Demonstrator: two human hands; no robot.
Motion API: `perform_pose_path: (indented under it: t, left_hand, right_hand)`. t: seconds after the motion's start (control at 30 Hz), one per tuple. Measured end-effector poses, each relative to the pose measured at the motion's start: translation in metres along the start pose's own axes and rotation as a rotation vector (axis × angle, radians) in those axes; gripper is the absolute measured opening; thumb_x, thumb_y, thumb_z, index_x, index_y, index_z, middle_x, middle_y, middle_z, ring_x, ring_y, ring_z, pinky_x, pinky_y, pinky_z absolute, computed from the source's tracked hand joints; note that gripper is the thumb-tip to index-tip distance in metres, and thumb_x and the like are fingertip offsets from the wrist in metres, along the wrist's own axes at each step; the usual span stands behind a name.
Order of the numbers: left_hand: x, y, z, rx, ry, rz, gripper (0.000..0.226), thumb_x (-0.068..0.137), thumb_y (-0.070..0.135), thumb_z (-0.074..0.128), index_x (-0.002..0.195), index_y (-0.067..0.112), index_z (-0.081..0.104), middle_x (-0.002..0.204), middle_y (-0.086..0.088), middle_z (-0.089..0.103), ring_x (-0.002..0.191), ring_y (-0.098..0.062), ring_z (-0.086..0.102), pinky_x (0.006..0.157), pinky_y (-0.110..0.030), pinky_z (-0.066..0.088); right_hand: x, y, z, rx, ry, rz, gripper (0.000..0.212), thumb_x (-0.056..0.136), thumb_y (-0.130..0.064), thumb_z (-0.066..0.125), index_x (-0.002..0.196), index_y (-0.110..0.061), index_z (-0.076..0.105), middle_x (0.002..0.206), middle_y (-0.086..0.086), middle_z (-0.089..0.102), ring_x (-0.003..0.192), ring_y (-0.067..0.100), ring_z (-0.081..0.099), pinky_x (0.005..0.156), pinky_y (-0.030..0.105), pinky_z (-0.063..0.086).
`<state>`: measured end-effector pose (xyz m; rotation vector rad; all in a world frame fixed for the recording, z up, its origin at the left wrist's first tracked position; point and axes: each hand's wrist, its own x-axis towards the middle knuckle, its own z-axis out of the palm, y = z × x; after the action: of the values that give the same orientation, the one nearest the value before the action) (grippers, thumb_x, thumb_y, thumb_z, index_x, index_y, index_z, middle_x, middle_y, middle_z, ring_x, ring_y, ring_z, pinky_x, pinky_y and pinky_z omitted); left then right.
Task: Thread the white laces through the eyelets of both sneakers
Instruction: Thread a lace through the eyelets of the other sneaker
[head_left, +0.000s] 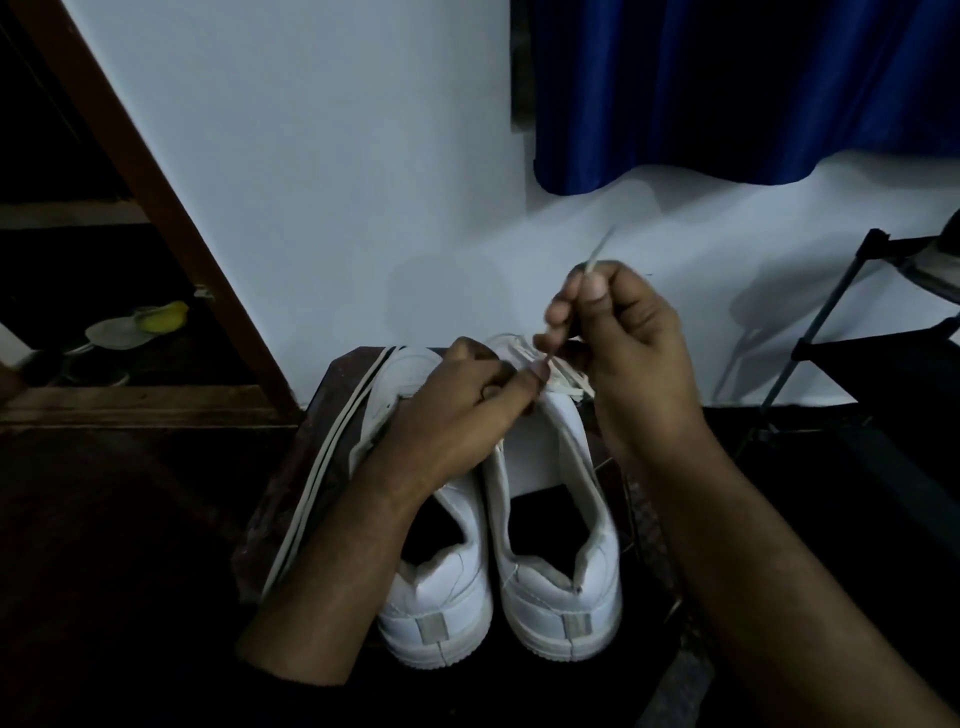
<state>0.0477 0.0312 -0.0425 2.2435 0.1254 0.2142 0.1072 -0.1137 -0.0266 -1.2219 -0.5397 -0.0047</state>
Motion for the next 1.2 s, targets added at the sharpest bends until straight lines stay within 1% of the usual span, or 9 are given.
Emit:
perform_pose_path:
  t: [0.07,0.13,0.23,0.37,0.5,0.63,0.9,1.03,1.2]
  left_hand:
    - [0.002,0.001,0.0,0.115,0.001,-0.038,0.033,0.093,0.048,0.066,0.068,0.027,0.066,0.107,0.006,0.052,0.092,-0.004,0.06,0.086,-0.027,0.046]
    - [0.005,0.001,-0.003,0.221,0.052,-0.079,0.026,0.09,0.033,0.071,0.065,0.031,0.064,0.098,0.006,0.06,0.086,-0.009,0.063,0.076,-0.023,0.043]
    - [-0.001,0.005,-0.01,0.189,0.134,-0.122,0.021,0.087,0.019,0.073,0.07,0.029,0.069,0.074,0.012,0.07,0.075,-0.002,0.066,0.067,-0.02,0.046]
    - [-0.007,0.005,-0.013,-0.006,0.206,-0.2,0.02,0.079,0.012,0.08,0.097,0.02,0.074,0.072,0.005,0.074,0.058,0.007,0.06,0.061,-0.007,0.043]
    - [-0.007,0.003,-0.013,-0.228,0.251,-0.257,0.014,0.07,0.012,0.086,0.083,0.017,0.082,0.076,-0.014,0.076,0.067,-0.013,0.067,0.07,-0.029,0.055]
    - [-0.009,0.004,-0.019,-0.255,0.239,-0.272,0.019,0.077,-0.006,0.077,0.086,0.011,0.082,0.068,0.004,0.075,0.058,0.0,0.065,0.056,-0.01,0.051]
    - [-0.005,0.001,-0.021,-0.374,0.177,-0.327,0.02,0.079,-0.012,0.074,0.086,0.006,0.08,0.061,0.004,0.072,0.056,-0.003,0.066,0.056,-0.014,0.054]
    - [-0.004,-0.001,-0.021,-0.371,0.161,-0.338,0.023,0.08,-0.01,0.072,0.087,0.01,0.08,0.065,0.002,0.074,0.061,-0.007,0.068,0.059,-0.017,0.055]
    - [-0.005,-0.003,-0.018,-0.375,0.175,-0.299,0.021,0.082,-0.007,0.072,0.089,0.01,0.081,0.064,0.002,0.074,0.062,-0.006,0.067,0.061,-0.019,0.053]
  right_hand:
    - [0.002,-0.009,-0.003,-0.114,0.057,-0.068,0.022,0.107,-0.017,0.047,0.095,-0.008,0.063,0.074,0.001,0.057,0.061,0.007,0.049,0.063,0.025,0.046]
    - [0.005,0.004,-0.007,-0.539,0.014,-0.107,0.018,0.102,-0.017,0.055,0.092,-0.015,0.07,0.071,-0.011,0.061,0.059,0.0,0.052,0.062,0.016,0.043]
    - [0.002,0.025,-0.008,-1.035,-0.117,-0.07,0.013,0.089,-0.036,0.062,0.089,-0.029,0.073,0.081,-0.011,0.07,0.072,0.006,0.064,0.075,0.031,0.054]
    - [0.002,0.024,-0.004,-0.998,-0.197,-0.078,0.008,0.085,-0.039,0.071,0.088,-0.032,0.075,0.083,-0.009,0.069,0.078,0.012,0.065,0.075,0.036,0.054]
    - [0.001,0.023,0.002,-1.094,-0.285,-0.127,0.013,0.09,-0.031,0.073,0.094,-0.022,0.08,0.086,0.004,0.062,0.083,0.023,0.063,0.065,0.034,0.044]
    - [0.001,0.024,0.002,-1.079,-0.283,-0.098,0.008,0.087,-0.025,0.074,0.09,-0.023,0.081,0.093,0.0,0.066,0.085,0.019,0.063,0.065,0.031,0.042]
    - [-0.001,0.027,0.007,-1.074,-0.183,-0.021,0.004,0.08,-0.029,0.078,0.084,-0.029,0.08,0.09,-0.006,0.071,0.085,0.016,0.065,0.075,0.035,0.054]
    - [-0.002,0.018,0.008,-1.223,-0.216,-0.035,0.01,0.084,-0.029,0.072,0.09,-0.028,0.079,0.109,0.0,0.071,0.101,0.022,0.054,0.072,0.029,0.044]
    - [-0.006,0.011,0.019,-1.472,-0.295,-0.103,0.019,0.089,-0.03,0.062,0.104,-0.027,0.073,0.101,-0.005,0.063,0.103,0.021,0.047,0.066,0.03,0.031]
